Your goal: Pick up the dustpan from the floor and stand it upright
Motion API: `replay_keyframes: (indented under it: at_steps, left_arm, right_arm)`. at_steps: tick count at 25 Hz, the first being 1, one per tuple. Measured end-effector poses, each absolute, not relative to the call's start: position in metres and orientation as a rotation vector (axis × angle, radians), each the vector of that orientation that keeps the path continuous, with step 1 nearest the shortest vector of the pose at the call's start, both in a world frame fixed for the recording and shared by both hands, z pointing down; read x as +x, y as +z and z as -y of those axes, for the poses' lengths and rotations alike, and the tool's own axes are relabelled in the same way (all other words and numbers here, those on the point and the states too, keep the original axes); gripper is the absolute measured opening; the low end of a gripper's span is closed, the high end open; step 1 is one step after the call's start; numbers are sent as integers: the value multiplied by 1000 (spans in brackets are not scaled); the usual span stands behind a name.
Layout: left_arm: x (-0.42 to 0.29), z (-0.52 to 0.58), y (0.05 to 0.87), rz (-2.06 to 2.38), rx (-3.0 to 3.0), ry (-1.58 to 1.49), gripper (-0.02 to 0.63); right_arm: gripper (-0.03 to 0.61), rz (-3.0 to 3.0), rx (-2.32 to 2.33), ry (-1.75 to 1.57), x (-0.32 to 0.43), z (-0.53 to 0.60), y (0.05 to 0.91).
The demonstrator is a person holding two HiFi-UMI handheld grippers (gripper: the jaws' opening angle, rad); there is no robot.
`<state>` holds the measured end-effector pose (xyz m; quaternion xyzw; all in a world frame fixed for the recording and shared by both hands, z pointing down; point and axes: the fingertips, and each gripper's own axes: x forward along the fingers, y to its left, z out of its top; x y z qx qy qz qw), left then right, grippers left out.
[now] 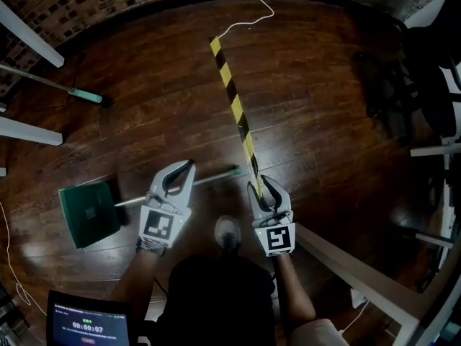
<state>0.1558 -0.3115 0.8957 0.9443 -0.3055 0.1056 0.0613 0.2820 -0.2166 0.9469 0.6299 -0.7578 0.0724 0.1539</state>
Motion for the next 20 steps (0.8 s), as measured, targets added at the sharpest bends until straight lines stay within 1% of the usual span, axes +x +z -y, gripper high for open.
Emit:
replay_keyframes:
  at_steps: [10,15,20]
  left_arm:
    - [174,316,1008,895,2895,355,2]
    - [160,316,1039,927,2904,373,2]
    - [144,314,1059,951,2893,403,2]
  right_arm:
    - [178,2173,1707,192,292,219,1099]
    - [195,2164,1560,156,276,218,1165]
    - [193,2097,1614,186,274,222,1198]
